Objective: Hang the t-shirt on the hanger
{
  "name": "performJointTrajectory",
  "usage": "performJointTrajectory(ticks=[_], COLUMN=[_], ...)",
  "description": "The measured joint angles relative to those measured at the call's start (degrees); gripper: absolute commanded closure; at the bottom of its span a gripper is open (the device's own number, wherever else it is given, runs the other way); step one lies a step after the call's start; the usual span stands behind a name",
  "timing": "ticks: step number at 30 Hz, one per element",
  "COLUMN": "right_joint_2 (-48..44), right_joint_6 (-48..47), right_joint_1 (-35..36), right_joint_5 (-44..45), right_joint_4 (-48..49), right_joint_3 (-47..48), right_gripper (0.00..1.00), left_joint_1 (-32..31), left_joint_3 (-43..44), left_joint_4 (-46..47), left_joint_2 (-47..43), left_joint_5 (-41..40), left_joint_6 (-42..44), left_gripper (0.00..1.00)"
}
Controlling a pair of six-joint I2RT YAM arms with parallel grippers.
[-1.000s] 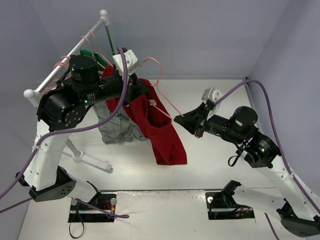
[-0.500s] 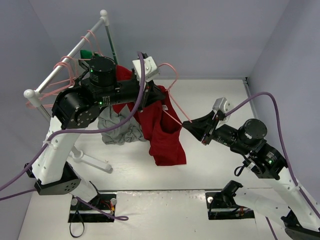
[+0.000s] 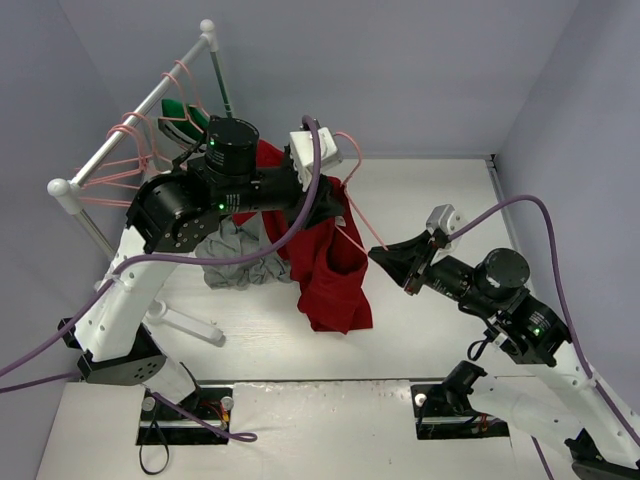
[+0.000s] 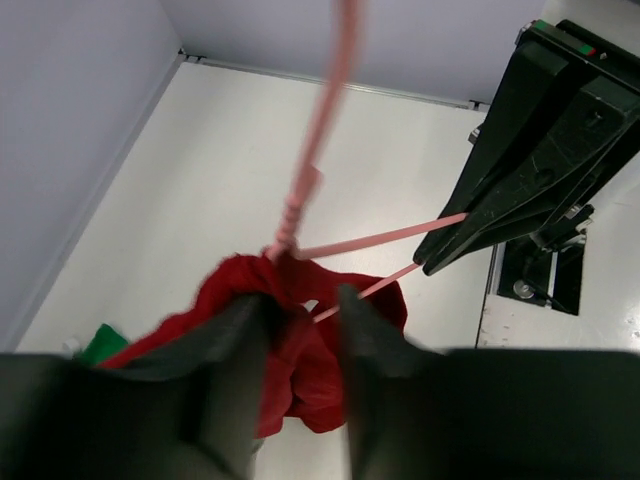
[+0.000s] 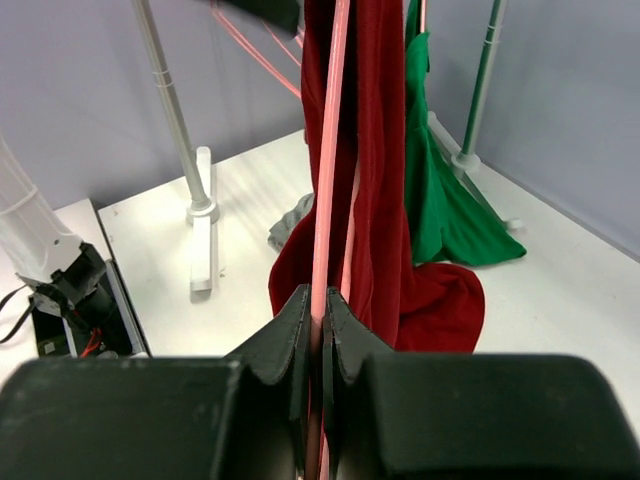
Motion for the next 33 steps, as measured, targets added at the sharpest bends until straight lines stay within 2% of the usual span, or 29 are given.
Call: performJointTrajectory(ticks=[1, 4, 6, 13, 21, 27, 33], right_joint_2=[-0.2, -0.3, -0.3, -0.3, 0.0, 0.4, 1.1], right_joint_6=[0.0, 0.0, 0.0, -0.1, -0.1, 0.0, 0.1], right_joint_1=[0.0, 0.0, 0.0, 0.0, 0.0, 0.0, 0.0], right_joint_5=[0.4, 1.3, 1.7, 2.3, 1.7, 0.5, -0.8], right_joint_4=[0.1, 0.2, 0.3, 0.8, 0.3, 0.2, 0.2], right_joint_3=[-0.3, -0.8, -0.9, -1.8, -2.7, -2.7, -2.7], right_gripper=[1.0, 1.0, 1.0, 1.0, 1.0, 1.0, 1.0], left_joint_1=[0.0, -0.4, -0.4, 0.0, 4.0, 9.9, 11.6], left_joint_3=[-0.5, -1.1, -1.2, -3.1, -4.4, -6.4, -7.9], left_joint_4=[-0.1, -0.2, -0.2, -0.3, 0.7, 0.8, 0.1], left_joint_2=[-0.1, -0.1, -0.1, -2.3, -6.2, -6.3, -3.3], left_joint_5=[-0.2, -0.8, -1.2, -4.3, -8.0, -5.3, -1.4], left_joint_6=[0.6, 2.0, 2.9, 6.9, 12.0, 16.0, 19.8], left_gripper=[0.52, 0.45, 0.43, 0.42, 0.41, 0.41, 0.42])
